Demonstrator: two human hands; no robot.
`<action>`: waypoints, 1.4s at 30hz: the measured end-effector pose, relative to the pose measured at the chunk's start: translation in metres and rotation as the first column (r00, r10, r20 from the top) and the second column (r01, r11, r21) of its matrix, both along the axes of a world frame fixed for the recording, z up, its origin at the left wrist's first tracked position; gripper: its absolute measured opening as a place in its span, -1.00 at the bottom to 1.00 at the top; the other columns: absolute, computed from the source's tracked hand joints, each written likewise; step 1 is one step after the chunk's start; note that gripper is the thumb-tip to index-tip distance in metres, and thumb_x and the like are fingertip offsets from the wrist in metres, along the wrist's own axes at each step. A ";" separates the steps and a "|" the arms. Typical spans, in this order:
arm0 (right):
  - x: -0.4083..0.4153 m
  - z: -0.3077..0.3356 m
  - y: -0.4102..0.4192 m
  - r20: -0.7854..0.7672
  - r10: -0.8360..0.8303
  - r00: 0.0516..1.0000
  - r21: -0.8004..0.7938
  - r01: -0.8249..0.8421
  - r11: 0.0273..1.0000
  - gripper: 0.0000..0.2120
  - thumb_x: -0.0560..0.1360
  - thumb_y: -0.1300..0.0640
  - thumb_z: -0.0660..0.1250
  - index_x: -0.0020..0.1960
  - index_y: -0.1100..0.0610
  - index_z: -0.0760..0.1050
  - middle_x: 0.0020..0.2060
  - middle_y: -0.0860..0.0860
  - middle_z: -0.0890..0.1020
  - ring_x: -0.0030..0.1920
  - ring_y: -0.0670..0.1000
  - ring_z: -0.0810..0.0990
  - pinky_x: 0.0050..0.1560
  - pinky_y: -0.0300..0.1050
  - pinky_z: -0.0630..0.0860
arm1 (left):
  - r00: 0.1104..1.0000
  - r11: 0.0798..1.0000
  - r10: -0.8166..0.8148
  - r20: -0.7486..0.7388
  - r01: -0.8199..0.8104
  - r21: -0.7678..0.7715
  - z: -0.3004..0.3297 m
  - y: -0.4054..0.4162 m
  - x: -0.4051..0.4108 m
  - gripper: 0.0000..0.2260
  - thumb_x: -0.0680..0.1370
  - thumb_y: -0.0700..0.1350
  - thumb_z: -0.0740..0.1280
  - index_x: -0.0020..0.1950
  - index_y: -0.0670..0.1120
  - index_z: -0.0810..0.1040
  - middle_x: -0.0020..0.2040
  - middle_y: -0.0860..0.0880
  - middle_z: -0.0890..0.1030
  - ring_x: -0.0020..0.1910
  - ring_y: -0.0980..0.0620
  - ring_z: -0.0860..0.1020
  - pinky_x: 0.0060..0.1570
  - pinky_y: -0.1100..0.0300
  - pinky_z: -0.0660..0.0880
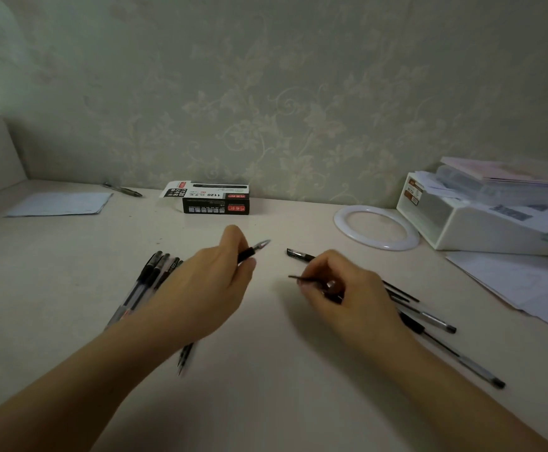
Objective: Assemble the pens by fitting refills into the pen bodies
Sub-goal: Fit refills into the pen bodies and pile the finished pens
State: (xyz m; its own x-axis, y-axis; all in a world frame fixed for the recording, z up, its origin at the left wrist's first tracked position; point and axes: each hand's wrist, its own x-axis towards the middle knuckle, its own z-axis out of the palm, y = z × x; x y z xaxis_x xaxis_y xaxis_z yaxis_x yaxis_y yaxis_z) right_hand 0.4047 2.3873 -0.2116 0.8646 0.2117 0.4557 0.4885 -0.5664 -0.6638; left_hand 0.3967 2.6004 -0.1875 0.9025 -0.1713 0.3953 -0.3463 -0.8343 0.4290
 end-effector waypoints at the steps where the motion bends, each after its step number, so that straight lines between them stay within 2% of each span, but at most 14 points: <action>1: 0.000 -0.003 0.001 0.033 -0.003 0.999 -0.129 0.007 0.992 -0.88 0.49 0.16 0.41 -0.09 -0.05 0.53 -0.21 -0.16 0.62 -0.13 -0.19 0.56 -0.14 -0.44 0.42 | 1.000 1.000 -0.020 -0.022 0.020 0.000 -0.002 -0.001 0.000 -0.86 0.63 0.02 0.10 -0.07 0.00 0.24 -0.40 0.01 0.46 -0.45 0.05 0.42 -0.40 0.07 0.37; 4: 0.000 -0.007 0.002 0.055 0.004 0.998 -0.296 0.012 0.955 -0.91 0.47 0.08 0.39 -0.06 -0.09 0.54 -0.14 -0.16 0.56 -0.05 -0.19 0.49 -0.07 -0.30 0.44 | 0.997 0.997 -0.070 -0.041 0.071 0.040 -0.007 -0.004 0.001 -0.90 0.63 -0.02 0.13 -0.05 0.01 0.27 -0.30 0.05 0.49 -0.34 0.03 0.46 -0.30 0.04 0.43; 10: 0.000 -0.010 0.004 0.064 0.039 0.997 -0.396 -0.011 0.918 -0.91 0.49 -0.06 0.40 -0.03 -0.10 0.56 -0.18 -0.31 0.51 -0.01 -0.17 0.40 0.04 -0.16 0.36 | 0.988 0.987 -0.149 -0.029 0.150 0.062 -0.013 -0.009 0.002 -0.95 0.60 -0.02 0.25 -0.04 0.06 0.41 -0.13 0.17 0.48 -0.21 0.21 0.44 -0.23 0.35 0.32; 13: 0.002 -0.007 0.003 0.066 0.002 0.998 -0.285 0.017 0.958 -0.79 0.46 -0.19 0.38 0.04 -0.13 0.55 -0.06 -0.29 0.56 -0.01 -0.22 0.43 0.03 -0.32 0.35 | 0.984 0.982 -0.179 -0.028 0.180 0.053 -0.013 -0.011 0.001 -0.96 0.59 -0.03 0.27 -0.04 0.07 0.42 -0.11 0.15 0.50 -0.18 0.19 0.46 -0.23 0.36 0.32; 16: 0.001 -0.002 0.004 -0.008 -0.002 1.000 -0.074 0.001 0.997 -0.72 0.44 -0.30 0.30 0.00 -0.15 0.56 -0.14 -0.27 0.60 -0.08 -0.21 0.52 -0.11 -0.43 0.40 | 0.975 0.974 -0.223 -0.012 0.223 0.037 -0.012 -0.012 0.000 -0.99 0.59 -0.03 0.27 -0.01 0.06 0.46 -0.09 0.15 0.50 -0.15 0.18 0.48 -0.20 0.36 0.38; 20: 0.001 0.000 0.004 -0.100 0.088 0.991 0.037 -0.085 0.996 -0.85 0.51 -0.11 0.35 -0.15 -0.08 0.63 -0.28 -0.18 0.65 -0.25 -0.14 0.59 -0.22 -0.31 0.49 | 0.964 0.964 -0.266 -0.003 0.266 0.008 -0.010 -0.015 -0.002 -0.94 0.59 -0.04 0.27 0.03 0.04 0.52 -0.08 0.16 0.51 -0.15 0.18 0.49 -0.19 0.34 0.42; 25: 0.001 0.006 -0.001 -0.156 0.161 0.975 0.173 -0.134 0.976 -0.95 0.46 0.07 0.47 -0.17 -0.04 0.68 -0.29 -0.11 0.68 -0.34 -0.23 0.54 -0.28 -0.43 0.42 | 0.953 0.960 -0.281 -0.109 0.280 -0.029 -0.011 -0.015 0.001 -0.82 0.63 -0.02 0.16 -0.03 0.10 0.54 -0.23 0.14 0.54 -0.20 0.21 0.49 -0.23 0.36 0.39; 28: 0.001 0.008 -0.004 -0.182 0.172 0.968 0.161 -0.143 0.977 -0.83 0.42 0.10 0.52 -0.04 -0.11 0.65 -0.14 -0.18 0.69 -0.23 -0.22 0.56 -0.27 -0.43 0.43 | 0.952 0.959 -0.281 -0.122 0.276 -0.063 -0.012 -0.014 0.002 -0.81 0.64 -0.03 0.15 -0.08 0.14 0.53 -0.26 0.12 0.55 -0.22 0.21 0.49 -0.25 0.38 0.37; 30: 0.001 0.006 -0.004 -0.200 0.147 0.969 0.111 -0.127 0.986 -0.74 0.38 -0.10 0.51 0.05 -0.19 0.59 -0.06 -0.24 0.66 -0.13 -0.19 0.58 -0.21 -0.42 0.44 | 0.952 0.958 -0.284 -0.116 0.277 -0.073 -0.012 -0.014 0.002 -0.82 0.63 -0.03 0.17 -0.06 0.12 0.55 -0.27 0.13 0.55 -0.21 0.21 0.49 -0.23 0.39 0.39; 32: 0.001 0.004 -0.002 -0.193 0.122 0.973 0.119 -0.101 0.988 -0.76 0.39 -0.25 0.41 -0.02 -0.17 0.60 -0.14 -0.21 0.67 -0.19 -0.20 0.58 -0.23 -0.44 0.43 | 0.951 0.956 -0.291 -0.104 0.284 -0.074 -0.012 -0.015 0.001 -0.83 0.63 -0.03 0.18 -0.05 0.11 0.55 -0.27 0.15 0.54 -0.20 0.24 0.49 -0.22 0.42 0.39; 35: 0.002 0.004 -0.001 -0.152 0.128 0.980 0.141 -0.106 0.984 -0.86 0.52 -0.09 0.36 -0.17 -0.09 0.63 -0.27 -0.12 0.68 -0.37 -0.23 0.53 -0.33 -0.46 0.39 | 0.951 0.955 -0.293 -0.095 0.287 -0.069 -0.013 -0.016 0.000 -0.84 0.63 -0.01 0.18 0.00 0.10 0.56 -0.26 0.16 0.54 -0.16 0.26 0.49 -0.19 0.46 0.38; 37: 0.004 0.005 -0.003 -0.145 0.139 0.980 0.121 -0.122 0.985 -0.97 0.51 0.00 0.42 -0.11 -0.10 0.63 -0.21 -0.16 0.69 -0.30 -0.21 0.55 -0.30 -0.45 0.40 | 0.953 0.957 -0.290 -0.092 0.285 -0.064 -0.013 -0.015 0.000 -0.83 0.63 -0.01 0.17 0.01 0.10 0.56 -0.26 0.18 0.54 -0.15 0.26 0.49 -0.18 0.45 0.38; 39: 0.004 0.004 -0.004 -0.149 0.144 0.978 0.104 -0.129 0.986 -0.86 0.46 0.01 0.46 0.00 -0.16 0.60 -0.11 -0.23 0.67 -0.19 -0.18 0.57 -0.22 -0.45 0.43 | 0.956 0.961 -0.276 -0.096 0.272 -0.058 -0.014 -0.015 0.001 -0.83 0.63 -0.01 0.17 0.00 0.11 0.55 -0.26 0.18 0.54 -0.17 0.25 0.49 -0.21 0.42 0.38; 42: 0.002 0.003 -0.001 -0.167 0.117 0.979 0.091 -0.103 0.991 -0.76 0.42 -0.24 0.38 0.03 -0.20 0.58 -0.08 -0.23 0.67 -0.12 -0.17 0.60 -0.17 -0.42 0.45 | 0.956 0.960 -0.277 -0.096 0.271 -0.070 -0.014 -0.015 0.002 -0.83 0.63 -0.01 0.16 -0.01 0.12 0.55 -0.26 0.18 0.54 -0.17 0.27 0.50 -0.20 0.42 0.39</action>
